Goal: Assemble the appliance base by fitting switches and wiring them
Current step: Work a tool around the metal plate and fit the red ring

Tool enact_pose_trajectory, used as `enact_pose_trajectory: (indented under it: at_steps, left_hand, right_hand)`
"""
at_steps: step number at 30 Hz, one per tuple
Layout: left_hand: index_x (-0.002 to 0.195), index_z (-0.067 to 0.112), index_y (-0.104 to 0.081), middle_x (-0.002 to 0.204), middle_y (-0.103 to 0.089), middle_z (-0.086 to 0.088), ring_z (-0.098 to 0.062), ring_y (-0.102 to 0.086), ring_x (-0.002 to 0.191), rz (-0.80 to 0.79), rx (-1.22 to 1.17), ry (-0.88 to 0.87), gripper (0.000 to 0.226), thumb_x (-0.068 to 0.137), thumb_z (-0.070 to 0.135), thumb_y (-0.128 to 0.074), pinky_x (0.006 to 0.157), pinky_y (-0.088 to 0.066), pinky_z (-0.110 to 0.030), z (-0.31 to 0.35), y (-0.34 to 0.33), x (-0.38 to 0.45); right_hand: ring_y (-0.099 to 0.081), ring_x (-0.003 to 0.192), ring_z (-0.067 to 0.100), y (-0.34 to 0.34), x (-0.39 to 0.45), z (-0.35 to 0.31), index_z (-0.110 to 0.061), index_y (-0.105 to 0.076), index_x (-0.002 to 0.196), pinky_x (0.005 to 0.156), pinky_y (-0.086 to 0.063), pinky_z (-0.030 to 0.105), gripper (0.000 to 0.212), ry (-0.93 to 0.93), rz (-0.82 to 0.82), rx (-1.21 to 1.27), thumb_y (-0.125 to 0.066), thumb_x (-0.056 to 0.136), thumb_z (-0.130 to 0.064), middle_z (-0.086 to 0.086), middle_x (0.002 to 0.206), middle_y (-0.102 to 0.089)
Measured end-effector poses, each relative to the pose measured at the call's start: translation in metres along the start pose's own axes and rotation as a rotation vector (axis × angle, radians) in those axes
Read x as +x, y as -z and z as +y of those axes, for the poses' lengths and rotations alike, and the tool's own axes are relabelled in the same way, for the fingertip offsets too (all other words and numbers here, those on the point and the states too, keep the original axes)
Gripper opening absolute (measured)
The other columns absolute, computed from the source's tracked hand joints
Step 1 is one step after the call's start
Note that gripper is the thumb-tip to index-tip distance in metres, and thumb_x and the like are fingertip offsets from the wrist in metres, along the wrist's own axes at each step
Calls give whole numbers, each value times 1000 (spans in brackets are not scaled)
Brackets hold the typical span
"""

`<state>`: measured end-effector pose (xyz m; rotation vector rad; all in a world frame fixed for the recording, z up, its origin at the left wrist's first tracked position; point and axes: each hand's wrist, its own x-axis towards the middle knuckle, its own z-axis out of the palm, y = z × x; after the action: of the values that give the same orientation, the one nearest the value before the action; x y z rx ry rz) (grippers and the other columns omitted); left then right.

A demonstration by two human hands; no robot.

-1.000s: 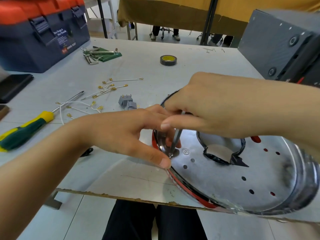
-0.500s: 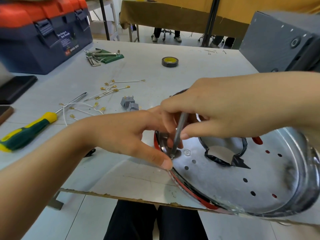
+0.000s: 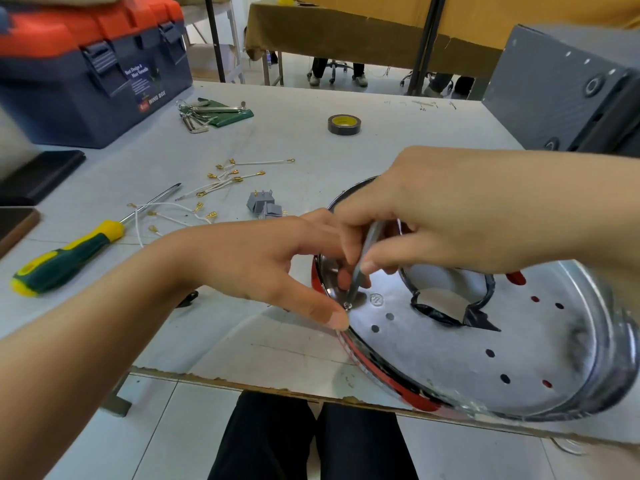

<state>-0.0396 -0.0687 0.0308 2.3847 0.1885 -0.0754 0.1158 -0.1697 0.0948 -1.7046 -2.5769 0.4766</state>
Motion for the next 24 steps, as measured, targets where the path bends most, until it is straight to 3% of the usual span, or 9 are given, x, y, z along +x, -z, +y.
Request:
enact_pose_trajectory:
  at_steps: [3,8,12,15,19,21,24]
  left_hand:
    - [108,17,-66,113,-63,9,-3,-46,121,-1,12,-8,37,76,35,-71,103,-35,-29,3,0,0]
    - [111,17,-66,119,-59,10,-5,-39,126,-22,30,3,41,76,38,-69,105,-31,-30,3,1,1]
    - [111,20,-66,117,-59,14,-1,-41,124,-13,15,9,40,75,38,-70,105,-32,-26,3,1,1]
    - [112,20,-65,119,-59,15,0,-44,123,-17,-10,25,40,75,36,-71,105,-33,-26,3,1,0]
    - [112,19,-64,119,-60,8,-6,-44,123,-21,2,28,46,74,43,-72,103,-35,-31,3,1,0]
    - [113,20,-64,120,-60,10,-5,-44,124,-18,-10,25,45,74,42,-72,104,-34,-29,3,1,0]
    - [113,27,-63,119,-59,18,0,-44,124,-10,-18,11,39,76,34,-72,105,-34,-25,3,1,0]
  right_hand:
    - [-60,47,2,1,0,-2,-22,-64,70,59,-49,16,17,-24,11,50,-62,81,-35,-12,51,-63]
    - [-52,35,2,-2,4,-1,-25,-52,62,51,-45,12,35,-105,9,-27,-50,86,-49,-10,39,-58]
    - [-51,63,-16,-2,1,0,-29,-51,72,66,-36,3,20,-51,4,-68,-51,84,-45,-34,62,-57]
    - [-50,72,-12,-1,0,1,-32,-57,76,67,-37,7,11,4,21,-43,-63,84,-28,-22,66,-59]
    - [-57,55,-4,-1,4,-1,-24,-69,72,57,-44,10,7,15,74,-14,-71,78,-22,-14,56,-62]
    - [-58,46,0,-1,5,-3,-20,-68,69,50,-47,14,11,-20,47,12,-69,80,-24,-12,53,-63]
    - [-57,40,4,0,5,-5,-19,-65,67,52,-52,22,21,-73,25,29,-66,85,-29,-11,44,-59]
